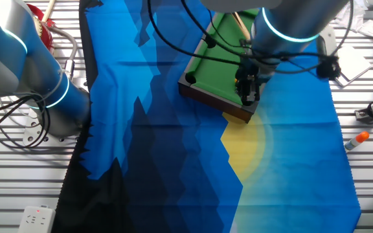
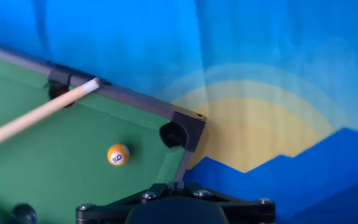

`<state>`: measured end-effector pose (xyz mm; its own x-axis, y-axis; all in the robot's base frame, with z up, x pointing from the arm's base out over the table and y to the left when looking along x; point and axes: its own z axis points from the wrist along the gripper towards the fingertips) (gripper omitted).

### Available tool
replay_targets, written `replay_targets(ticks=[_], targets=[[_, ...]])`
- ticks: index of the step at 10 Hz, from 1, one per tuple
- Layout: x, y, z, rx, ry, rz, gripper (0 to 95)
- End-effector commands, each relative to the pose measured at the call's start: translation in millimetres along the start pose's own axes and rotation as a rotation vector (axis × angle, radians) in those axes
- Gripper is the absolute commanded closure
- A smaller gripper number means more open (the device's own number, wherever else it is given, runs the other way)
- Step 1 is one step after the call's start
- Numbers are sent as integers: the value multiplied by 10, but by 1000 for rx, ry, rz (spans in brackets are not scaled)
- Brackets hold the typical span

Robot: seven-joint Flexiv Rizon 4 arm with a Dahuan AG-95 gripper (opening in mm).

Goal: Hit the pool ball

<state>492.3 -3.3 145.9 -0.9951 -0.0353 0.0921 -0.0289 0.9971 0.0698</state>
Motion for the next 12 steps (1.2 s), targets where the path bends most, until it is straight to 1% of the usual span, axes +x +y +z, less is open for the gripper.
replay_targets(ticks=[1,3,5,6,7,8,10,11,12], targets=[[-70,132,-8,58,9,76,950],[-197,396,12,65,8,139,950],[-341,691,103,67,-4,197,950],[-368,765,126,67,-8,210,950],[-402,876,154,69,-13,232,950],[-422,978,174,64,-17,245,950],[-450,1182,220,67,-18,281,950],[-465,1220,246,68,-17,291,950],[-467,1220,250,66,-13,291,950]])
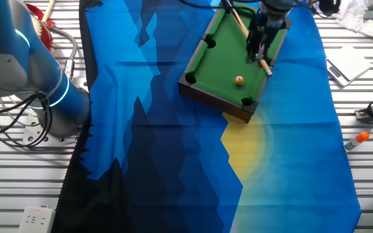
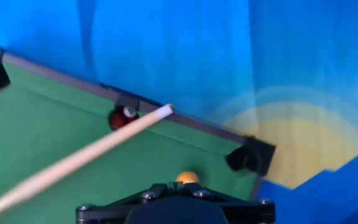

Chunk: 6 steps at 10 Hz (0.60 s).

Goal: Hit the pool ball

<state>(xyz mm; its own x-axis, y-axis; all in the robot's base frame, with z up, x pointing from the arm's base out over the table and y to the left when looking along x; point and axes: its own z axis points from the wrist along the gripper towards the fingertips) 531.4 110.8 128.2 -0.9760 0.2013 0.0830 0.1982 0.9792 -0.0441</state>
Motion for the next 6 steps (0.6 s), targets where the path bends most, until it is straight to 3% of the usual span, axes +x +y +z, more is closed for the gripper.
replay_targets(ticks=[1,2,4,5,6], targets=[[5,111,24,-24,9,54,950],[5,111,24,-20,20,54,950],[5,111,24,-77,35,48,950],[5,111,24,-78,36,48,950],[5,111,24,-67,72,-6,950]])
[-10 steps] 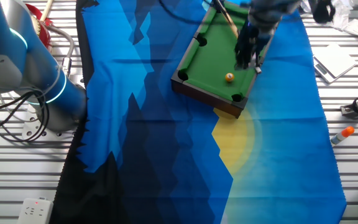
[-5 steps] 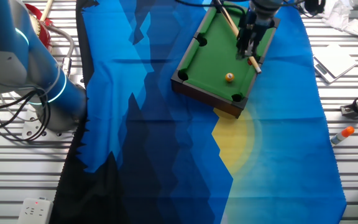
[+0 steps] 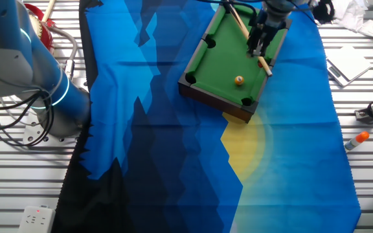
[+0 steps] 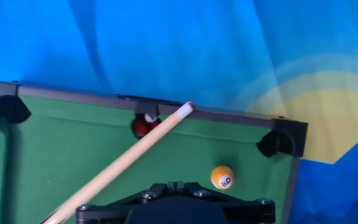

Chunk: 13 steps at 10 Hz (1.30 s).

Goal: Hit the pool ball

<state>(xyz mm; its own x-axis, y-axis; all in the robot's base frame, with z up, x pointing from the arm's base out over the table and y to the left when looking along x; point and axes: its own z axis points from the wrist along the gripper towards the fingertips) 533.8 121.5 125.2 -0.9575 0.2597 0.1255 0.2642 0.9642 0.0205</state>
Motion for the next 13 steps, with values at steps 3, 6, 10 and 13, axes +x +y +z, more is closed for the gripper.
replay_targets(ticks=[3,6,10,13], targets=[[10,0,0,82,57,-199,950],[10,0,0,87,49,-258,950],[-134,513,34,83,33,-124,950],[-247,788,107,61,3,-5,950]])
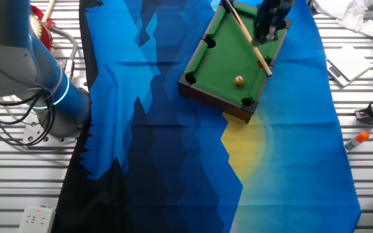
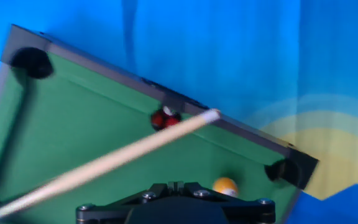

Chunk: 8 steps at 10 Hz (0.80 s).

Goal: Hit the pool ball

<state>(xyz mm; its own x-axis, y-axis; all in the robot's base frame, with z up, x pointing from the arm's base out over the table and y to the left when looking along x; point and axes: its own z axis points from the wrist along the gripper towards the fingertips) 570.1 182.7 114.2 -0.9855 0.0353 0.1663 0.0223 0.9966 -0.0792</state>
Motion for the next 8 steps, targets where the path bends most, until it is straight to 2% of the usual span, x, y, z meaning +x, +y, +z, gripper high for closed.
replay_targets(ticks=[1,3,8], targets=[[-65,90,-9,-28,-27,230,950],[-55,81,-10,-17,-19,232,950],[-33,67,-4,-20,-6,231,950]])
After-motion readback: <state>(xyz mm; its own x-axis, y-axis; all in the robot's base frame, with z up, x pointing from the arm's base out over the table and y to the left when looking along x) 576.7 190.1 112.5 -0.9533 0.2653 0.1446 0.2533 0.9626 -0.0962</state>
